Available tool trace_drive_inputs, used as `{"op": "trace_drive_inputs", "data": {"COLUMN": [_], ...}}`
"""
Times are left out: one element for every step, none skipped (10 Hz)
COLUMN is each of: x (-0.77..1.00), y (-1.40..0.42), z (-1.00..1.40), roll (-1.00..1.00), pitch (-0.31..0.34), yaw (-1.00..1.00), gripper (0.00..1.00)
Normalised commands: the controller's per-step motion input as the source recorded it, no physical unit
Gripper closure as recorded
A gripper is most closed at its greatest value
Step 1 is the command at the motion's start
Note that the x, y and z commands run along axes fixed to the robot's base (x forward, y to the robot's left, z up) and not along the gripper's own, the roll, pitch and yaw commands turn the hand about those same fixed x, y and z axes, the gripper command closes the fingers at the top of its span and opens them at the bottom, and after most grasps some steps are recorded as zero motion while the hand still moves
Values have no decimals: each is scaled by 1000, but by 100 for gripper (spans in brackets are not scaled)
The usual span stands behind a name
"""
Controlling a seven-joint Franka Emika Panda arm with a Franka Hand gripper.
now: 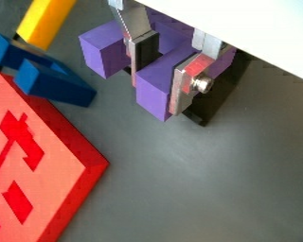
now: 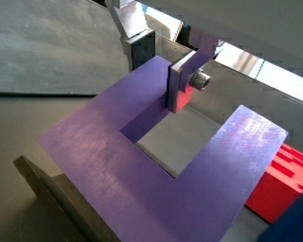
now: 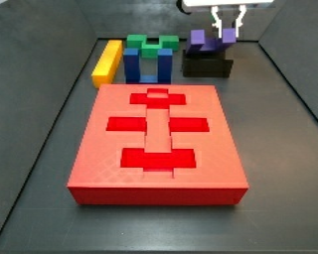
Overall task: Pick up the purple object. Move up. Place the purple object on the fixture. Regrasp the purple object. Move to above the board. Insert the purple object.
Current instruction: Place the purple object on the fixture.
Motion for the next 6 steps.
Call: {"op": "trace_drive_inputs", "data": {"x": [323,260,269,289,0,0], "y": [-246,-51,0,23,0,0], "z": [-163,-211,-286,-283,0,0], "roll": [-154,-211,-231,-51,43,0], "pitch": [0,0,0,0,0,0], "yaw": [-40,-106,-154,-126,0,0], "gripper": [100,100,100,100,100,100]}}
